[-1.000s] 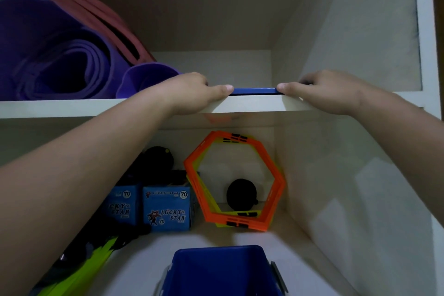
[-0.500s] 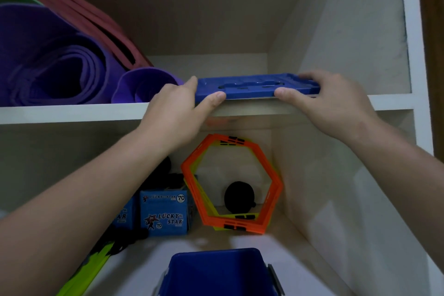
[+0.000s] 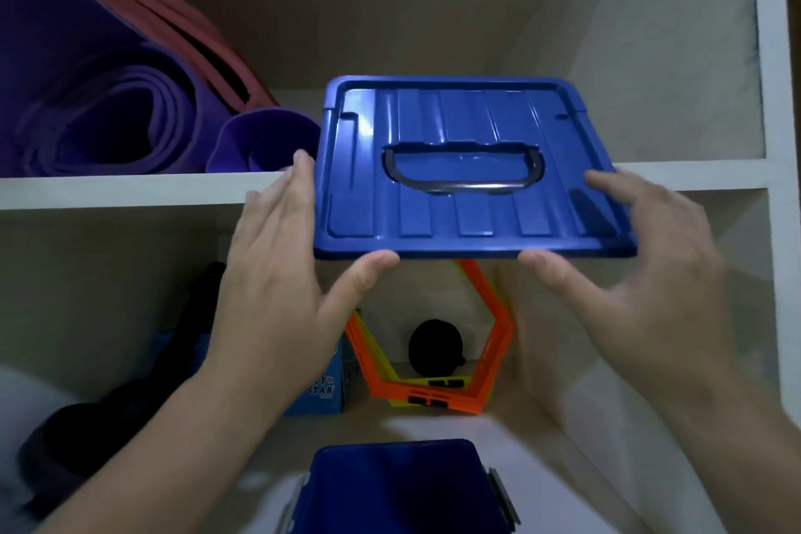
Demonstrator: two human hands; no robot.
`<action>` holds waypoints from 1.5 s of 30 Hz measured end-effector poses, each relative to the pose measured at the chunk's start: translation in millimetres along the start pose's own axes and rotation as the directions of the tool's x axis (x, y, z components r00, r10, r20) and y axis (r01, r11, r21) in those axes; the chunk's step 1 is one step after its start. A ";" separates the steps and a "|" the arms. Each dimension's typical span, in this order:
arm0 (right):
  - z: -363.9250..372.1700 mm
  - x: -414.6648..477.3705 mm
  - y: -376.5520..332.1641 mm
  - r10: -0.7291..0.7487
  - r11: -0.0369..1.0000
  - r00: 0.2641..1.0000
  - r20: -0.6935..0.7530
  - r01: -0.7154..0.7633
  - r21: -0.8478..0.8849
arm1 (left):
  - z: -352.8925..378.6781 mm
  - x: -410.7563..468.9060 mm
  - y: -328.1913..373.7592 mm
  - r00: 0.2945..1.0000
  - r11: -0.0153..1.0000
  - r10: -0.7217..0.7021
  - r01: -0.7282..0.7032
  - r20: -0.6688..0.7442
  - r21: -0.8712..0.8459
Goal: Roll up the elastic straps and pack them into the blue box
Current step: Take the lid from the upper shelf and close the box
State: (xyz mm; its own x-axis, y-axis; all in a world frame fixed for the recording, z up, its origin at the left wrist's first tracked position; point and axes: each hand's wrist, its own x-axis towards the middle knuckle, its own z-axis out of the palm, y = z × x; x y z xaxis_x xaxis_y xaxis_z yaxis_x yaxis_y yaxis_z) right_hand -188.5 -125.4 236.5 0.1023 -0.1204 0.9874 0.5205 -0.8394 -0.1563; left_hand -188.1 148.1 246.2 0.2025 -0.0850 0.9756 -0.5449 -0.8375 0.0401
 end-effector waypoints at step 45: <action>71.6 -259.1 30.1 0.340 0.936 0.749 0.568 -0.326 -0.131 | 58.2 -243.8 -82.3 0.783 0.902 -0.380 0.431 0.492 0.011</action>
State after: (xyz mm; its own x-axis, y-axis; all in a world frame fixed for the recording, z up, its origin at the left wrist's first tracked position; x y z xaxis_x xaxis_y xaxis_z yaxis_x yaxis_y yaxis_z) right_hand -138.7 -81.6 -25.7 0.7352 -0.0751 0.6737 0.3429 -0.8161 -0.4652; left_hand -145.2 206.2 -7.5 0.7661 -0.0138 0.6425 -0.3953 -0.7983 0.4543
